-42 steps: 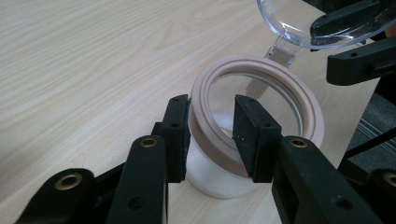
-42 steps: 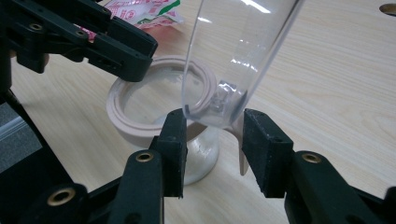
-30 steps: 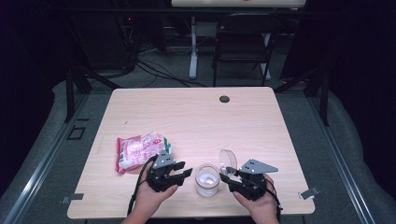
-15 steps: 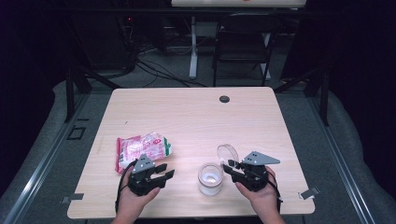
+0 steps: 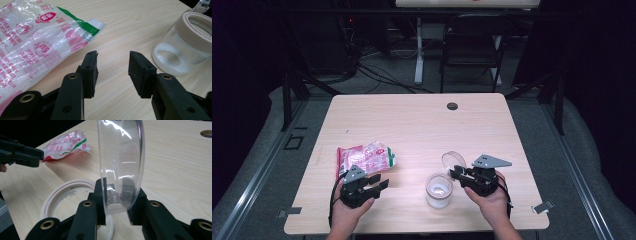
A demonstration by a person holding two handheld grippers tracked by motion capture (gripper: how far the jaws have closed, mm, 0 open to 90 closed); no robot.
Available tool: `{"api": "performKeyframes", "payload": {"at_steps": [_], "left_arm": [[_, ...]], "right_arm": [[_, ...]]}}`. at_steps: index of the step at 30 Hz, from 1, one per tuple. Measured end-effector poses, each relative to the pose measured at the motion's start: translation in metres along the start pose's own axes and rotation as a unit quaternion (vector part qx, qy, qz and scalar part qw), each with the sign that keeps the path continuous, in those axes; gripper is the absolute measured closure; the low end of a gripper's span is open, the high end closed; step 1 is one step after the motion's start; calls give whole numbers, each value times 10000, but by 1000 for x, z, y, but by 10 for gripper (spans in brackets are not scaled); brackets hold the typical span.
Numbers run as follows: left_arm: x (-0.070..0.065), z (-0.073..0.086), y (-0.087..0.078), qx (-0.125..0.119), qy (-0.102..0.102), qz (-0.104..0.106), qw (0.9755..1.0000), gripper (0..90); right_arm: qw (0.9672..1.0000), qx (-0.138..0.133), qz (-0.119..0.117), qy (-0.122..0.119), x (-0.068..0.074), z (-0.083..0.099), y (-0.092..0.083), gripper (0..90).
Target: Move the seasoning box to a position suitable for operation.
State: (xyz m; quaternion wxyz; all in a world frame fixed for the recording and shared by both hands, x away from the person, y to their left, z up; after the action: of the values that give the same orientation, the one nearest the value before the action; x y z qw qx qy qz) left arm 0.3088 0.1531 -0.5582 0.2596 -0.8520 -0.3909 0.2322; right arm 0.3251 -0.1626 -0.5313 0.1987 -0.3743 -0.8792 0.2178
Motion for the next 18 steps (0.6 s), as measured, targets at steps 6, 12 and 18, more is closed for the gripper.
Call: {"api": "performKeyframes", "payload": {"at_steps": [6, 12, 18], "left_arm": [[2, 4, 1, 16, -83, -42, 10000, 585], [5, 7, 0, 22, -134, -92, 9999, 585], [10, 9, 1, 34, -193, -142, 9997, 584]], "right_arm": [[9998, -32, -202, 57, -4, -1, 1, 737], [9993, -108, -326, 155, -6, -1, 3, 741], [9991, -138, -369, 166, -7, -1, 3, 742]]}}
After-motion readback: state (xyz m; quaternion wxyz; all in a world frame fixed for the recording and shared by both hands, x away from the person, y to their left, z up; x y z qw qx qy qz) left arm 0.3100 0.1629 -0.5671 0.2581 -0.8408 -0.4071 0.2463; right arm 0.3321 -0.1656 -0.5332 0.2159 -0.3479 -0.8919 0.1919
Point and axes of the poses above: each handheld gripper's, and its own axes: y roughly forward along the jaws, z roughly out of its underside, x roughly to its left, the point moved 5 cm from there along y, roughly forward along the jaws, and after that the axes turned 3 degrees about x, right-handed, at the moved point
